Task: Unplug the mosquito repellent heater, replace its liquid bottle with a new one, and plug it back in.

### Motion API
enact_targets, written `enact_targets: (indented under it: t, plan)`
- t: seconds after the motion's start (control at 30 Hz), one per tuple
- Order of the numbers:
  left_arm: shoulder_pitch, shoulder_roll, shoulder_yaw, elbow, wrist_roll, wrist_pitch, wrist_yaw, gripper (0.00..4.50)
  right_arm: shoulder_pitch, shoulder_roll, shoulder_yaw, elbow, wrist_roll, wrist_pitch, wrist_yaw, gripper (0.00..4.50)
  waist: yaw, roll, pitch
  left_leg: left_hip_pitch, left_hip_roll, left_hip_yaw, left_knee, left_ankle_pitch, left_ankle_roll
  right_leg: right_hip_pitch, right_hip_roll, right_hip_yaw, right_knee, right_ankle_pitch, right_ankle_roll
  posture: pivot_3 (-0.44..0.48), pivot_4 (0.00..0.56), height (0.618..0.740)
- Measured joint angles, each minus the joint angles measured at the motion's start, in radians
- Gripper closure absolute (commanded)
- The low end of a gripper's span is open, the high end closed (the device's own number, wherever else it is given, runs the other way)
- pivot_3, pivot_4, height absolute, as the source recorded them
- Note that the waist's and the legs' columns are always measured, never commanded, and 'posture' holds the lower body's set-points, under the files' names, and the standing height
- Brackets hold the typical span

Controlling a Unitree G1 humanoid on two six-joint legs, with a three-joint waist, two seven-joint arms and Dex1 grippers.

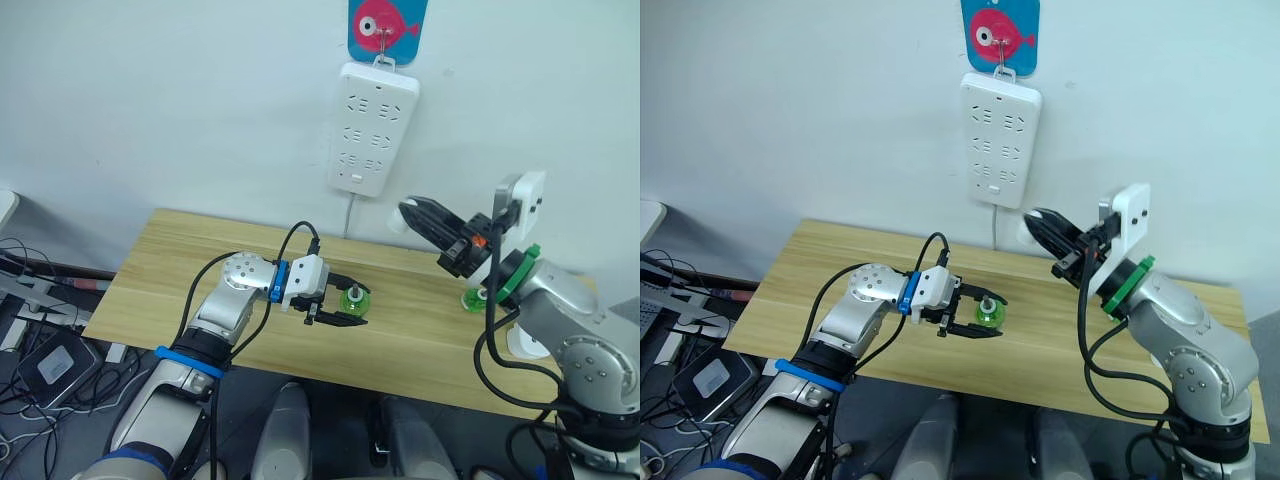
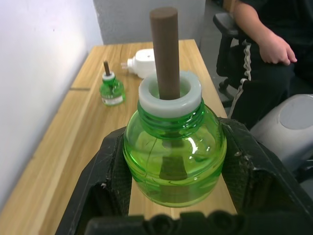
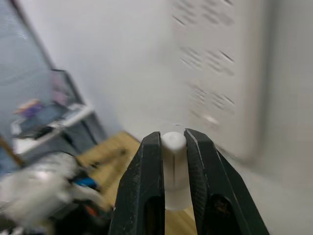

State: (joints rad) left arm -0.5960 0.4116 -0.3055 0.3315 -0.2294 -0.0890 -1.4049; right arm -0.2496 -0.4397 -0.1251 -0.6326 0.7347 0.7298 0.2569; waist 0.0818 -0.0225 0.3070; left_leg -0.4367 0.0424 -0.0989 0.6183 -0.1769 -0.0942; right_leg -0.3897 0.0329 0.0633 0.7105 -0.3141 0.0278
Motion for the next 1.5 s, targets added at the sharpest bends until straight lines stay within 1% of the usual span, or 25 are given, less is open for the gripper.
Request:
enact_targets:
  t: [0.07, 0.13, 0.23, 0.3, 0.37, 0.57, 0.7, 0.9, 0.97, 1.0, 1.17, 1.23, 1.3, 1.33, 1.4, 1.43, 1.5]
  plan:
    - [0.002, 0.000, 0.003, 0.004, 0.001, -0.007, 0.006, 2.24, 0.101, -0.029, 0.059, 0.095, -0.169, -0.117, 0.002, 4.19, -0.002, 0.000, 0.000, 0.000, 0.000, 0.001, -0.001, 0.000, 0.000, -0.001, 0.000, 0.001, -0.001, 0.000, 0.000, 0.235, 0.253, 0.740]
    - [0.004, -0.001, 0.008, 0.012, 0.002, -0.007, 0.019, 2.24, 0.166, -0.012, 0.125, 0.255, -0.335, -0.266, -0.007, 4.19, -0.005, 0.000, 0.000, 0.001, 0.000, 0.002, -0.003, 0.000, 0.000, -0.001, 0.000, 0.001, 0.000, -0.002, 0.004, 0.239, 0.254, 0.740]
    - [0.004, -0.004, 0.008, 0.008, 0.002, -0.006, 0.021, 2.24, 0.179, 0.042, 0.161, 0.434, -0.468, -0.421, -0.034, 4.19, -0.022, 0.000, 0.000, 0.002, 0.002, 0.004, -0.004, 0.000, 0.000, -0.003, 0.001, 0.003, 0.002, -0.003, 0.003, 0.249, 0.269, 0.740]
    - [0.006, -0.002, 0.009, -0.003, 0.003, -0.005, 0.024, 2.24, 0.159, 0.076, 0.161, 0.542, -0.531, -0.531, -0.050, 4.19, -0.032, 0.000, 0.000, 0.003, 0.002, 0.004, -0.005, 0.000, 0.000, -0.003, 0.001, 0.003, 0.002, -0.003, 0.003, 0.256, 0.282, 0.740]
    - [0.007, -0.002, 0.012, -0.014, 0.002, -0.005, 0.037, 2.24, 0.140, 0.100, 0.154, 0.628, -0.569, -0.614, -0.062, 4.19, -0.033, 0.000, 0.001, 0.003, 0.002, 0.004, -0.005, 0.000, 0.000, -0.002, 0.001, 0.003, 0.002, -0.003, 0.003, 0.259, 0.286, 0.740]
    - [0.010, 0.005, 0.030, -0.039, -0.004, 0.020, 0.059, 2.24, 0.096, 0.182, 0.123, 0.829, -0.596, -0.753, -0.066, 4.19, -0.030, 0.000, 0.002, 0.003, 0.002, 0.004, -0.006, 0.000, 0.000, -0.002, 0.001, 0.004, 0.001, -0.003, 0.003, 0.277, 0.314, 0.740]
    - [0.015, 0.019, 0.033, -0.062, -0.006, 0.041, 0.057, 2.24, 0.074, 0.222, 0.111, 0.897, -0.597, -0.799, -0.063, 4.19, -0.030, 0.001, 0.004, 0.003, 0.002, 0.004, -0.007, 0.000, 0.000, -0.002, 0.001, 0.004, 0.001, -0.003, 0.002, 0.287, 0.322, 0.740]
    - [0.021, 0.040, 0.034, -0.096, -0.010, 0.068, 0.046, 2.24, 0.070, 0.244, 0.104, 0.984, -0.606, -0.852, -0.065, 4.19, -0.027, 0.003, 0.007, 0.003, 0.002, 0.004, -0.008, 0.000, 0.000, -0.003, 0.001, 0.004, 0.001, -0.004, 0.001, 0.286, 0.333, 0.740]
    - [0.021, 0.042, 0.034, -0.099, -0.011, 0.075, 0.043, 2.24, 0.070, 0.246, 0.104, 0.989, -0.610, -0.865, -0.063, 3.47, -0.027, 0.004, 0.009, 0.003, 0.002, 0.005, -0.008, 0.000, 0.000, -0.003, 0.001, 0.005, 0.001, -0.004, 0.001, 0.284, 0.333, 0.740]
    - [0.021, 0.043, 0.034, -0.099, -0.011, 0.079, 0.042, 2.24, 0.070, 0.247, 0.104, 0.992, -0.613, -0.870, -0.062, 3.24, -0.027, 0.004, 0.009, 0.003, 0.002, 0.005, -0.008, 0.000, 0.000, -0.003, 0.001, 0.005, 0.001, -0.004, 0.001, 0.282, 0.334, 0.740]
    - [0.018, 0.035, 0.034, -0.097, -0.011, 0.081, 0.042, 2.24, 0.077, 0.233, 0.104, 0.987, -0.624, -0.884, -0.043, 1.41, -0.028, 0.005, 0.010, 0.003, 0.002, 0.005, -0.009, 0.000, 0.000, -0.004, 0.001, 0.005, 0.001, -0.005, 0.001, 0.273, 0.332, 0.740]
    - [0.014, 0.030, 0.034, -0.096, -0.011, 0.081, 0.042, 2.24, 0.095, 0.212, 0.104, 0.945, -0.626, -0.885, -0.026, 0.72, -0.028, 0.005, 0.011, 0.003, 0.002, 0.006, -0.009, 0.000, 0.000, -0.004, 0.001, 0.006, 0.001, -0.005, 0.001, 0.260, 0.327, 0.740]
    - [0.011, 0.024, 0.035, -0.090, -0.010, 0.079, 0.042, 2.24, 0.123, 0.185, 0.104, 0.867, -0.619, -0.879, 0.009, 0.01, -0.028, 0.005, 0.011, 0.003, 0.002, 0.006, -0.010, 0.000, 0.000, -0.005, 0.001, 0.006, 0.001, -0.005, 0.001, 0.254, 0.321, 0.740]
    - [0.011, 0.023, 0.035, -0.087, -0.010, 0.078, 0.042, 2.24, 0.130, 0.175, 0.105, 0.829, -0.610, -0.873, 0.028, 0.01, -0.028, 0.005, 0.011, 0.003, 0.002, 0.006, -0.010, 0.000, 0.000, -0.005, 0.001, 0.006, 0.001, -0.005, 0.001, 0.248, 0.318, 0.740]
    - [0.007, 0.014, 0.034, -0.076, -0.008, 0.072, 0.043, 2.24, 0.158, 0.144, 0.110, 0.687, -0.537, -0.796, 0.099, 0.01, -0.029, 0.005, 0.011, 0.003, 0.002, 0.007, -0.010, 0.000, 0.000, -0.005, 0.001, 0.007, 0.001, -0.005, 0.001, 0.238, 0.307, 0.740]
    - [0.002, 0.009, 0.034, -0.065, -0.008, 0.064, 0.043, 2.24, 0.175, 0.112, 0.119, 0.596, -0.479, -0.728, 0.148, 0.19, -0.030, 0.005, 0.011, 0.002, 0.002, 0.007, -0.010, 0.000, 0.000, -0.005, 0.001, 0.007, 0.001, -0.005, 0.001, 0.232, 0.300, 0.740]
    - [-0.002, 0.003, 0.035, -0.044, -0.007, 0.053, 0.045, 2.24, 0.195, 0.029, 0.126, 0.416, -0.349, -0.575, 0.236, 0.75, -0.032, 0.006, 0.011, 0.002, 0.002, 0.006, -0.010, 0.000, 0.000, -0.005, 0.001, 0.007, 0.001, -0.005, 0.001, 0.222, 0.287, 0.740]
